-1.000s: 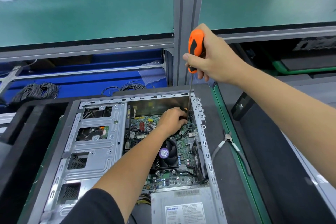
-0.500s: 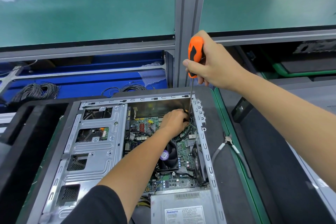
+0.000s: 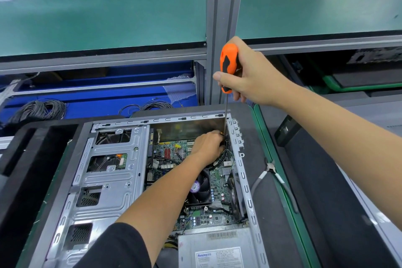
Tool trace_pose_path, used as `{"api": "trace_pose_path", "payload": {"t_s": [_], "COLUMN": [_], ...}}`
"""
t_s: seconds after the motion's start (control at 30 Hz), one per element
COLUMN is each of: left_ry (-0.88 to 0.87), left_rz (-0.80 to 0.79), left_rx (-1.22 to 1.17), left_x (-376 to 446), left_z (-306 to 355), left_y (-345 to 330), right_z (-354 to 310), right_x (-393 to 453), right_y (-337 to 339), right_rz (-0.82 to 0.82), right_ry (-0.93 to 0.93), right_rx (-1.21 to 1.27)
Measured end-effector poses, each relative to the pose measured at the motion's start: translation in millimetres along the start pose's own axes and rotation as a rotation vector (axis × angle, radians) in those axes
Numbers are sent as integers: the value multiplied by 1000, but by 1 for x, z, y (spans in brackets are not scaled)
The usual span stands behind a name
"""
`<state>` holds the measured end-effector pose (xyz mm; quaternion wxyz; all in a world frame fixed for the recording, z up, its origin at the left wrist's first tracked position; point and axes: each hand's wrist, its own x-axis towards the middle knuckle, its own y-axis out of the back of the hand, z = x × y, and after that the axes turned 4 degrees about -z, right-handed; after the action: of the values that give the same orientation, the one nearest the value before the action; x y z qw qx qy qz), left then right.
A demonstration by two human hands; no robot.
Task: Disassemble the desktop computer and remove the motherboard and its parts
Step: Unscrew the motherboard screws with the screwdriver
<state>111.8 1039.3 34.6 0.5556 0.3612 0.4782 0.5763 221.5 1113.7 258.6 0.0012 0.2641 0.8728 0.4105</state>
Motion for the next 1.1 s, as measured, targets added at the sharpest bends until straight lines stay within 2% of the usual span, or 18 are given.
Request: {"api": "trace_pose_path", "payload": {"t_s": [0.13,0.3,0.5,0.67,0.87,1.0,1.1], "left_ry": [5,11,2,31,47,29,19], "left_rz": [10,19,21,20,18,16,22], "left_rx": [16,-6,-3,11,-11,7,-12], "left_x": [-1,-2,-1,0,0,-1,0], "left_z": [2,-3,-1,1,2,2,0], "left_y": [0,0,-1,0,1,1,1], "right_z": [0,2,2,1,-5,-15,-19], "right_x": [1,-2,-1,-1,7,14,19], "right_y": [3,5,2,7,10,19,24], "right_rz": [0,19,5,3,55,-52,-73], "right_ry": [-13,-39,-3,-42,-12,4,-36], "right_rx": [-56,28,-28,-25,-127,-256,-326]}}
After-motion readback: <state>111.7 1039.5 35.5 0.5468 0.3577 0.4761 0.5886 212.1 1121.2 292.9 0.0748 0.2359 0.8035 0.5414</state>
